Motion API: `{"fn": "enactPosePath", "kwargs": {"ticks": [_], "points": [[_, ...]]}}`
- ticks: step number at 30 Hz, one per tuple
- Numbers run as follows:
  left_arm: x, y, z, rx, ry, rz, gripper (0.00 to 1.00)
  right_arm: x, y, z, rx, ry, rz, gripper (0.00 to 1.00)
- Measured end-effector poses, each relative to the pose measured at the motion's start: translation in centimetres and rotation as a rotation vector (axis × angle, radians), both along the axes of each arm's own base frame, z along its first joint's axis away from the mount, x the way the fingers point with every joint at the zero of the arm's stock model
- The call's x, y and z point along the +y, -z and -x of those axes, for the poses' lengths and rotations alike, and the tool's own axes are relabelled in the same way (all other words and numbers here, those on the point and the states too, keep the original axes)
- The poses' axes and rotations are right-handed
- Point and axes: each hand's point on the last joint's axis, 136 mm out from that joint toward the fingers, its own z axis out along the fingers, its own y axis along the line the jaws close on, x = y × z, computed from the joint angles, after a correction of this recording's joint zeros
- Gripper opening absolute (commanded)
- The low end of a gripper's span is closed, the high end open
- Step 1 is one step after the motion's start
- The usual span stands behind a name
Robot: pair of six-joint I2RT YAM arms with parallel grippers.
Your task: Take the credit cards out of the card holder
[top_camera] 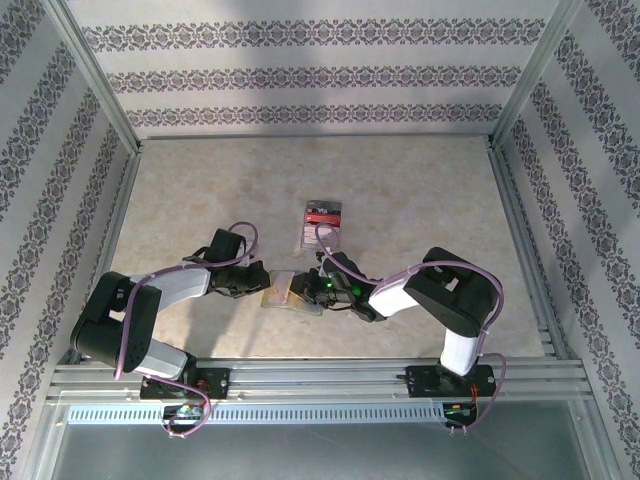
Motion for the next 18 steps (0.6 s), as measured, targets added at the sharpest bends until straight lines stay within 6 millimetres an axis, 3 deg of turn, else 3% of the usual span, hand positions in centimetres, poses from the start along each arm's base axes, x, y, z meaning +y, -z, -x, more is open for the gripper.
{"fn": "enactPosePath", "kwargs": {"ticks": [2, 14, 18], "points": [[0.0, 0.0, 0.0, 0.000, 0.000, 0.000, 0.00, -0.2, 0.2, 0.0, 0.002, 0.004, 0.006, 0.00], [0.0, 0.0, 0.0, 0.000, 0.001, 0.000, 0.00, -2.8, -0.4, 0.7, -0.003, 0.037, 0.033, 0.00], [-0.2, -0.1, 0.1, 0.001, 0.005, 0.010, 0.09, -4.1, -0.2, 0.8, -0.012, 0.039, 0.060, 0.00]]}}
